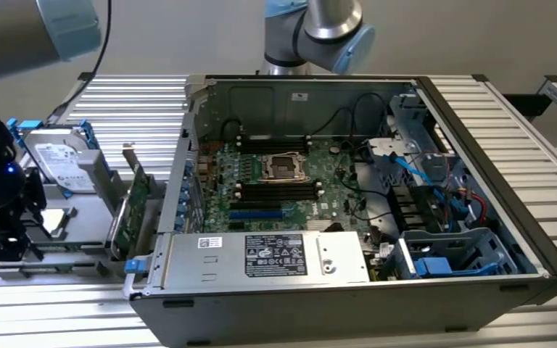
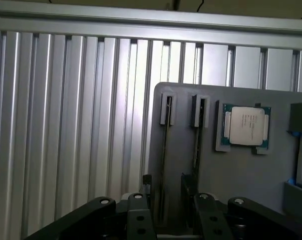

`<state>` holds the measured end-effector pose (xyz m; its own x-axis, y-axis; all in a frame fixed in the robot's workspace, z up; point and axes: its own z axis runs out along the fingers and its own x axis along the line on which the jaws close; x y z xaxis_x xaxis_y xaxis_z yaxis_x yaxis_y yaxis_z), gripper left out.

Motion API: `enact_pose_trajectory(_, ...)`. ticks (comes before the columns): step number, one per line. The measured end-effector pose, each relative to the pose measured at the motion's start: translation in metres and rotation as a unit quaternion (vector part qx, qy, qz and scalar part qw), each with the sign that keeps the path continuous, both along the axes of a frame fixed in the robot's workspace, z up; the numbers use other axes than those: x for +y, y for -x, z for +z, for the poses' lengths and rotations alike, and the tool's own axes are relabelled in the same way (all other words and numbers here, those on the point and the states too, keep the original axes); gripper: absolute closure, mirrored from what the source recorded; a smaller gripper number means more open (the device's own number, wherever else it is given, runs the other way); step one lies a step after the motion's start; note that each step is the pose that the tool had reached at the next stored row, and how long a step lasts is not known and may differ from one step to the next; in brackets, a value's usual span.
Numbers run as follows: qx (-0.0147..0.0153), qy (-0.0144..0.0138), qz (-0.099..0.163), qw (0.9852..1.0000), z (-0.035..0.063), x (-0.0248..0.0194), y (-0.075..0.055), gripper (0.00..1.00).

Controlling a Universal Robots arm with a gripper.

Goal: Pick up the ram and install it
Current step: 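Pick up the ram and move it above insertion slot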

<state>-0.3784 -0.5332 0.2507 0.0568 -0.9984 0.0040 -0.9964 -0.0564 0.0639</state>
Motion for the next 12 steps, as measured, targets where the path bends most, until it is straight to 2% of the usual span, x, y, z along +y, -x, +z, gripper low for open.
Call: enact_pose_trajectory(12,0.0000,0.0000,0.012,0.9999,-0.0219,0.0000,0.000,0.63)
